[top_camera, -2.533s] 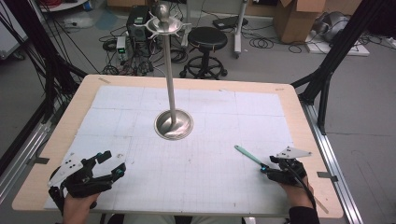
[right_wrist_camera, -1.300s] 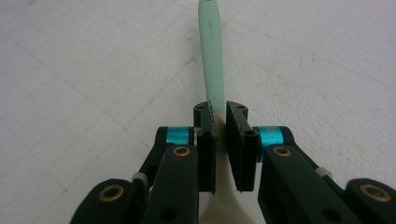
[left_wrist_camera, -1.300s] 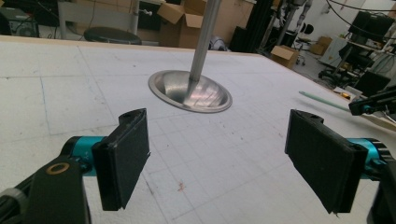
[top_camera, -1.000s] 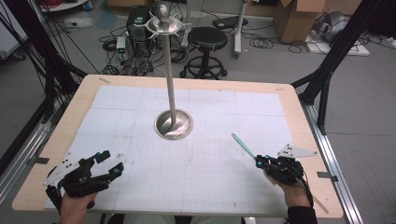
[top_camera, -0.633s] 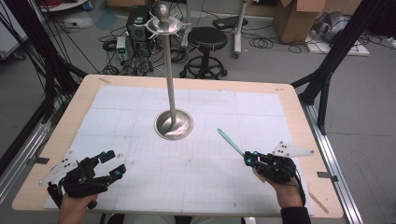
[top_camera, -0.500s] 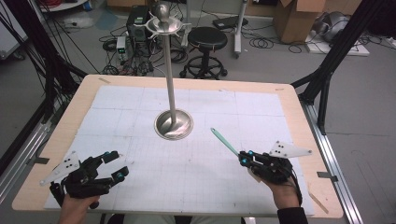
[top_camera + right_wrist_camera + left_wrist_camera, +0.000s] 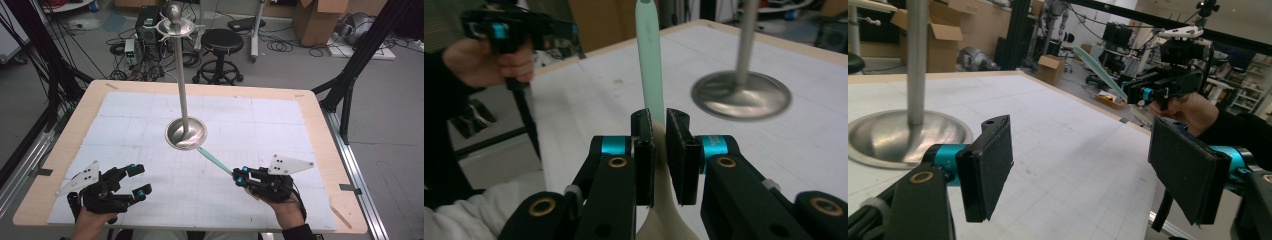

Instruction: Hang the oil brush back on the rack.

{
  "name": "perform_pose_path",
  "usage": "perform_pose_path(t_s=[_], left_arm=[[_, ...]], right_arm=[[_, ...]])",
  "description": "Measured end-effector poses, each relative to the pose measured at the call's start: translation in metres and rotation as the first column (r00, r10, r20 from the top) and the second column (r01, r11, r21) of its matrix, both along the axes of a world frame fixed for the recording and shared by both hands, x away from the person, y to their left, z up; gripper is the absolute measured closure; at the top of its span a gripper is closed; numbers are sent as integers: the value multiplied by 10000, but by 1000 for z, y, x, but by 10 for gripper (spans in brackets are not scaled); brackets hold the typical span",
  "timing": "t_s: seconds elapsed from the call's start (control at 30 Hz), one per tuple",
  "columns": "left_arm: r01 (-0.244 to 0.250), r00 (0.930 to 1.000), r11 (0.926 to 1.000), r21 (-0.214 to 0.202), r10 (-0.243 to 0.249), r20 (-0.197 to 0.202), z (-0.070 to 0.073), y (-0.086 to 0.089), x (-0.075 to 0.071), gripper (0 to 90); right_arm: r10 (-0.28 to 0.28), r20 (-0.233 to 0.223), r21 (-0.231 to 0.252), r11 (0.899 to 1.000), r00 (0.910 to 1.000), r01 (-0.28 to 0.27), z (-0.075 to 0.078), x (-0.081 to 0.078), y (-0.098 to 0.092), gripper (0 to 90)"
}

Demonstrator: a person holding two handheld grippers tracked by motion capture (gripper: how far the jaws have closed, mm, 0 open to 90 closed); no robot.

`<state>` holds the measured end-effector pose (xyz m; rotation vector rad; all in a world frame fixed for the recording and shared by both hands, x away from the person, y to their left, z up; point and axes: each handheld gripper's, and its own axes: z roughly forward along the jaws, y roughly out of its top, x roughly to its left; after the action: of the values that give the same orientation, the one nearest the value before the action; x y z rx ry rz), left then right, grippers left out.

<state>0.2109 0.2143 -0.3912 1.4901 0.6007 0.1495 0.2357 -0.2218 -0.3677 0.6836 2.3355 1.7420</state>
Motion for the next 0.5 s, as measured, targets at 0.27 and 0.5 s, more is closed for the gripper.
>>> perform_pose_path(t_s=[0.27, 0.5], left_arm=[[1158, 9932, 9925, -388, -1154, 133, 15, -20, 1, 277], [1765, 9840, 9837, -355, -1755, 301, 22, -39, 4, 260]], right_arm=[[1127, 120, 419, 9927, 9936, -1131, 5, -7, 26, 823], [1560, 307, 701, 9850, 9873, -1578, 8, -12, 32, 822]])
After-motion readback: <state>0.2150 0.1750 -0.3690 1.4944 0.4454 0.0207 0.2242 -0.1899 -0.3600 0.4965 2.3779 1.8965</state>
